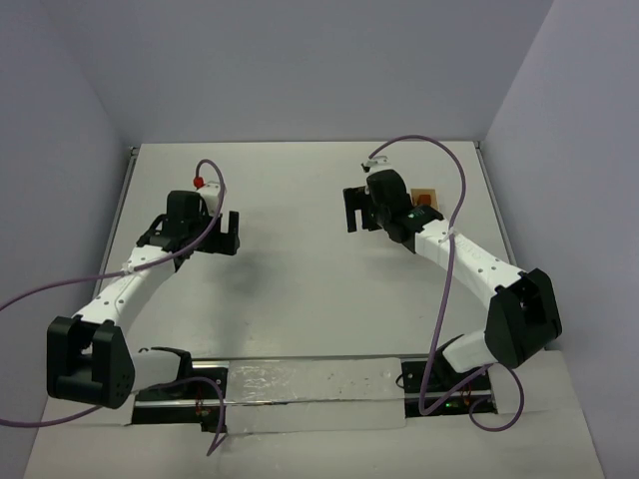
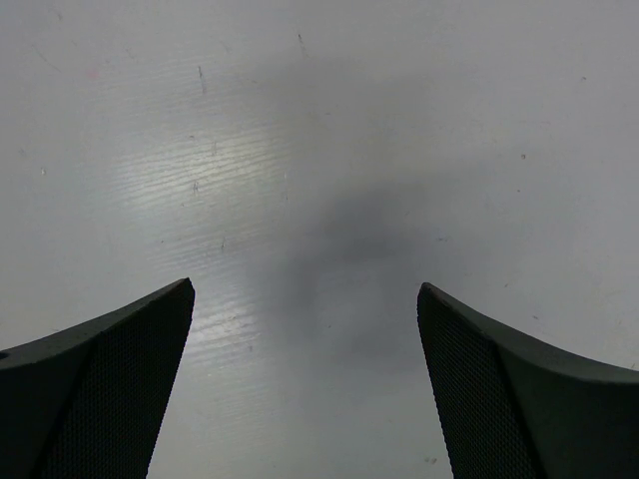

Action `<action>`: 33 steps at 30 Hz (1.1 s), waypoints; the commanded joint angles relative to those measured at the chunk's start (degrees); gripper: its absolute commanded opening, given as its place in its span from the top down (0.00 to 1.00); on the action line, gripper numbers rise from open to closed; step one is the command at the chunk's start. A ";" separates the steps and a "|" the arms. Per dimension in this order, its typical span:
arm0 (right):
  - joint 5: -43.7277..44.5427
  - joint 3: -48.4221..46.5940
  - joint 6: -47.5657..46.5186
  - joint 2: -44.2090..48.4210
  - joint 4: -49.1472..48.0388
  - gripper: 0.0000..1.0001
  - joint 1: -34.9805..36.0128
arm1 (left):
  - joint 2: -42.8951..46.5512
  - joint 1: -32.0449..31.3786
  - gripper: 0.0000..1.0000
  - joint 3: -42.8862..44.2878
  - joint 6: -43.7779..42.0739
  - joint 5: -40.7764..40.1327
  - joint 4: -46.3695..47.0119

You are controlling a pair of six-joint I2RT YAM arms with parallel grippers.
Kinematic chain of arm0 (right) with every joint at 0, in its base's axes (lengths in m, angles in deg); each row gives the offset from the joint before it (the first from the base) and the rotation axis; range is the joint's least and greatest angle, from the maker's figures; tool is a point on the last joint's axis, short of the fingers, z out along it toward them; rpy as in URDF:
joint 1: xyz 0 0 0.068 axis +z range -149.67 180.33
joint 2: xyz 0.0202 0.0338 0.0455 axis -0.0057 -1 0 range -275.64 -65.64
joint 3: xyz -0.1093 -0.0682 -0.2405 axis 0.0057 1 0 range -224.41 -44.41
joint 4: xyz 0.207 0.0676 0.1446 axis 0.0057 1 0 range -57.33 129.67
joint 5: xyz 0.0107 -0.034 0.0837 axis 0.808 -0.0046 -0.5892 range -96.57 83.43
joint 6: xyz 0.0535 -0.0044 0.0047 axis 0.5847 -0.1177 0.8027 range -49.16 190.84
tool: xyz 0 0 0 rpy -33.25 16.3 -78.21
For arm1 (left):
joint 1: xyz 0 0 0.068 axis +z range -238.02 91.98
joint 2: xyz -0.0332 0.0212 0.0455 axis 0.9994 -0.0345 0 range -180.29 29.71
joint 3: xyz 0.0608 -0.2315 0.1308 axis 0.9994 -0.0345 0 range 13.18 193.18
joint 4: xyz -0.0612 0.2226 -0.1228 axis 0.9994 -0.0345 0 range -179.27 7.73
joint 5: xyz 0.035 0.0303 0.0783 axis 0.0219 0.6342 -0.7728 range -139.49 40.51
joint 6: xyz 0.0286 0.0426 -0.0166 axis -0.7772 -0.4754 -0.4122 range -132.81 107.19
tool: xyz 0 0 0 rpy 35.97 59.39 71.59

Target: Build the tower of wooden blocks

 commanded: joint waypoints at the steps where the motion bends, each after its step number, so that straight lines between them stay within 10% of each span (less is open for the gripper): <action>1: 1.46 -0.54 -0.60 2.07 -2.43 0.07 -0.24 | 3.51 -0.48 0.01 -0.32 -0.27 -0.50 3.20; 10: 1.30 -0.89 -1.37 3.27 -1.38 0.08 -1.70 | 6.17 -0.48 0.01 -1.87 -1.23 -1.31 3.04; 33: -4.69 -18.40 -18.07 -14.29 15.77 0.45 -35.82 | 5.56 -0.48 0.01 -2.14 -1.69 0.55 2.41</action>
